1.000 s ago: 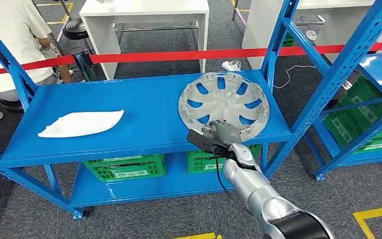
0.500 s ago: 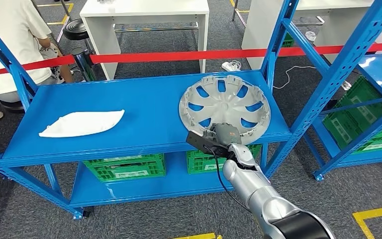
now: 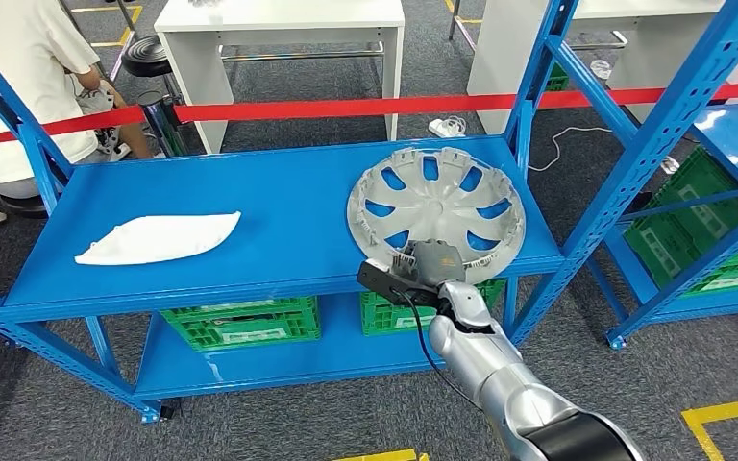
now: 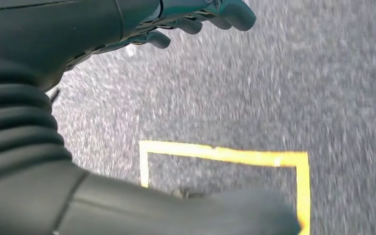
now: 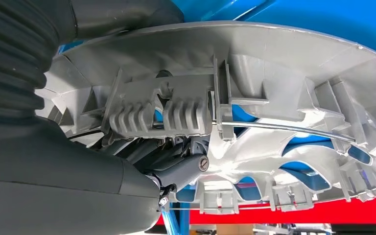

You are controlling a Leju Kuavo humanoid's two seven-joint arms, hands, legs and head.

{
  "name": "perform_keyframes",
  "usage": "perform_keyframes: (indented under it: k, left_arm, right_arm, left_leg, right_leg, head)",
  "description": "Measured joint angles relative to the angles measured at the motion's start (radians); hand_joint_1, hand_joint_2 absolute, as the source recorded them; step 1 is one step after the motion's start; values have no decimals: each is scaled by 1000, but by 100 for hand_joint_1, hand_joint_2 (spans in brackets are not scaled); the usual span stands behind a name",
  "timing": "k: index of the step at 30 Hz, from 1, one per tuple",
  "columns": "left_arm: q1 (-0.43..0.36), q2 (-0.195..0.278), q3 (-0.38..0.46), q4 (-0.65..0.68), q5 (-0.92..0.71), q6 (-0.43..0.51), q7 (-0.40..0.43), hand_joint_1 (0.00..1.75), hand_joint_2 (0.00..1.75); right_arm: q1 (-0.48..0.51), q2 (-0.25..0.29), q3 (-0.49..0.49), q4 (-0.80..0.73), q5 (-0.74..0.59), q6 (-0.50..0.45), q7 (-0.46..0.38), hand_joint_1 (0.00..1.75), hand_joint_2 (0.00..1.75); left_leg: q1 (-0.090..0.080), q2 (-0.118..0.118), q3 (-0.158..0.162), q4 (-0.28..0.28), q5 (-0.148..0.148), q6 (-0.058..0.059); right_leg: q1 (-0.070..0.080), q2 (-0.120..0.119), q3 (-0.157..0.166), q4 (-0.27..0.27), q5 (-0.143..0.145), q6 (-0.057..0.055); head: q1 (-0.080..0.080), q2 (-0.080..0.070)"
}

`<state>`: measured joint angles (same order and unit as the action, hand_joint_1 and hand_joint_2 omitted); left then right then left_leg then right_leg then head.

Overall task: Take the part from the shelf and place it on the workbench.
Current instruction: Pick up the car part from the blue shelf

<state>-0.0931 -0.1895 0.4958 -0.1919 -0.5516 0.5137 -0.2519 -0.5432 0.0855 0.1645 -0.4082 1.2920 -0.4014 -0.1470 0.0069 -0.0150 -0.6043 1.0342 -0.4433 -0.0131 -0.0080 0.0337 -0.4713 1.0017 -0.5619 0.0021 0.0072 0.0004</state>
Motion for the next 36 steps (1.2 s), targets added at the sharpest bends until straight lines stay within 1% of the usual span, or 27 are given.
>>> perform_keyframes:
  k: [2, 6, 11, 14, 17, 21, 25, 27, 29, 31, 36]
  left_arm:
    - [-1, 1, 0, -2, -2, 13, 13, 0, 175]
    - [-3, 1, 0, -2, -7, -11, 28, 0, 175]
    - [-3, 1, 1, -2, -26, -14, 59, 0, 175]
    - [-1, 1, 1, -2, -34, -2, 65, 0, 175]
    - [3, 3, 1, -2, -34, 5, 64, 0, 175]
    - [7, 4, 1, -2, -34, 5, 57, 0, 175]
    - [9, 4, 1, -2, -37, 19, 38, 0, 175]
    - [9, 4, 1, -2, -38, 24, 30, 0, 175]
    - [9, 3, 1, -2, -38, 25, 25, 0, 175]
    - [9, 2, 2, -2, -38, 25, 22, 0, 175]
    - [7, 2, 5, -2, -37, 25, 18, 0, 175]
  right_arm:
    - [2, 0, 1, 0, 8, -4, -1, 175, 175]
    - [4, 0, 1, 0, 10, -14, -9, 175, 175]
    - [15, 0, 1, -5, 5, -59, -32, 175, 175]
    - [28, 0, 1, -19, 11, -105, -45, 175, 175]
    - [41, 0, 1, -46, 28, -172, -59, 175, 175]
    - [43, 0, 2, -116, 99, -270, -42, 175, 175]
    - [78, 0, 15, -263, 229, -293, 25, 175, 175]
    - [99, -10, 42, -350, 261, -294, 88, 175, 175]
    - [112, -36, 106, -439, 268, -293, 182, 175, 175]
    - [114, -69, 193, -511, 270, -293, 276, 175, 175]
    - [76, -150, 405, -634, 276, -294, 457, 175, 175]
  left_leg:
    - [0, 0, 0, 0, 0, 0]
    - [0, 0, 0, 0, 0, 0]
    - [0, -1, -1, 0, 0, 0]
    - [0, -1, -3, 0, 0, 0]
    - [0, -1, -4, 0, 0, 0]
    - [0, -1, -4, 0, 0, 0]
    - [0, -1, -5, 0, 0, 0]
    - [0, -1, -5, 0, 0, 0]
    - [0, -1, -6, -1, 0, 0]
    - [0, -1, -7, -1, 0, 0]
    - [0, -1, -7, -1, 0, 0]
  right_leg:
    - [0, 0, 0, 0, 0, 0]
    - [0, 0, 0, 0, 0, 0]
    - [0, 0, -1, 0, 0, 0]
    - [0, 0, -2, 0, 0, 0]
    - [0, 0, -3, 0, 0, 0]
    - [0, 0, -4, 0, 0, 0]
    - [0, 0, -4, 0, 0, 0]
    - [0, 0, -5, 0, 0, 0]
    - [0, 0, -6, 0, 0, 0]
    - [0, 0, -7, 0, 0, 0]
    - [0, 0, -7, 0, 0, 0]
  head:
    - [0, 0]
    - [0, 0]
    - [0, 0]
    - [0, 0]
    - [0, 0]
    - [0, 0]
    - [0, 0]
    - [0, 0]
    - [0, 0]
    - [0, 0]
    - [0, 0]
